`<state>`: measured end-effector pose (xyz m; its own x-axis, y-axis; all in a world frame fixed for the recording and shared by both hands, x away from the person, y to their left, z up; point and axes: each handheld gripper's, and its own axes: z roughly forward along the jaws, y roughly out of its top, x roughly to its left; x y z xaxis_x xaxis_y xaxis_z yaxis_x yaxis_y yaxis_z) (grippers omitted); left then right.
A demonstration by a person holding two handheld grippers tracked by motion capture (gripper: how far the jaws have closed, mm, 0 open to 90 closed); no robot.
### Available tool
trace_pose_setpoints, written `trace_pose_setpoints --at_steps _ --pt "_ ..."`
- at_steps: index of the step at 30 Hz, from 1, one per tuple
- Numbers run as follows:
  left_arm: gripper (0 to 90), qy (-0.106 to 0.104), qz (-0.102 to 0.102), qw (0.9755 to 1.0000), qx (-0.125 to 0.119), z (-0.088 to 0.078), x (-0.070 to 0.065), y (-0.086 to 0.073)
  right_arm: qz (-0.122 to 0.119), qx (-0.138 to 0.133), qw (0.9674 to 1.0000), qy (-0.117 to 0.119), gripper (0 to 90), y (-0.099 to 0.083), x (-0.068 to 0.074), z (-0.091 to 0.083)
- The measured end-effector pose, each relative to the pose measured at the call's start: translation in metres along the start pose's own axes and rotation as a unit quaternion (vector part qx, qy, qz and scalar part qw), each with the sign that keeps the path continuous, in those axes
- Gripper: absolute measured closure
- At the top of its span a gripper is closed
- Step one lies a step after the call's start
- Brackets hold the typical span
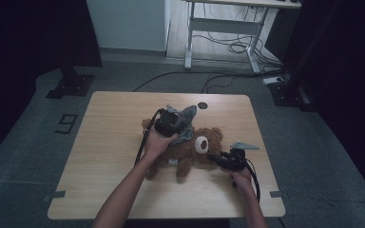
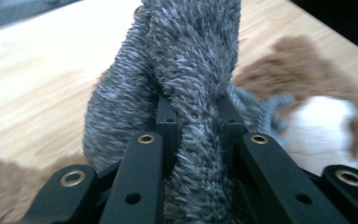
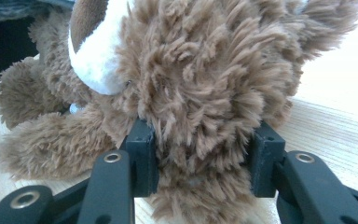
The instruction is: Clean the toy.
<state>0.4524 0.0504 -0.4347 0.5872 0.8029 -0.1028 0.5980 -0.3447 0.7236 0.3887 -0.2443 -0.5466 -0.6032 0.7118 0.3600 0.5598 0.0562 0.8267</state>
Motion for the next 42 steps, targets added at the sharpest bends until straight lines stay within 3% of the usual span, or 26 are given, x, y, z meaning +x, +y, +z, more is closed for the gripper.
trace_pose_setpoints --at_steps 2,4,8,15,19,26,30,36,42 --pt "76.0 -0.002 -0.019 0.9998 -0.005 -0.002 0.013 -0.005 0.0 0.0 1.0 0.001 54.0 0.0 0.0 0.0" --pt "76.1 0.022 -0.017 0.9996 -0.001 -0.007 0.022 -0.009 -0.001 0.001 1.0 0.001 53.9 0.0 0.0 0.0" --pt "76.3 0.024 -0.026 0.9994 0.003 -0.013 0.033 -0.02 -0.006 0.005 1.0 -0.002 53.6 0.001 0.001 0.0" --pt "77.3 0.033 -0.002 0.9994 -0.007 -0.013 0.024 -0.035 -0.015 0.014 0.9998 -0.006 48.7 0.0 0.003 -0.001" --pt "77.4 0.029 -0.003 0.9995 -0.011 -0.014 0.023 -0.042 -0.016 0.021 0.9996 -0.011 39.8 0.0 0.004 -0.002" --pt "77.8 0.039 0.019 0.9987 -0.026 -0.017 0.016 -0.054 -0.001 0.028 0.9995 -0.013 25.7 0.003 0.001 -0.007" --pt "77.9 0.035 0.02 0.9986 -0.033 -0.02 0.014 -0.061 0.004 0.027 0.9995 -0.018 17.9 0.007 0.0 -0.012" --pt "78.1 0.039 0.042 0.9973 -0.046 -0.026 0.006 -0.072 0.023 -0.014 0.9994 -0.021 12.2 0.019 0.001 -0.025" --pt "78.2 0.034 0.056 0.9966 -0.051 -0.033 -0.001 -0.081 0.009 -0.026 0.9993 -0.024 8.2 0.042 0.013 -0.024"
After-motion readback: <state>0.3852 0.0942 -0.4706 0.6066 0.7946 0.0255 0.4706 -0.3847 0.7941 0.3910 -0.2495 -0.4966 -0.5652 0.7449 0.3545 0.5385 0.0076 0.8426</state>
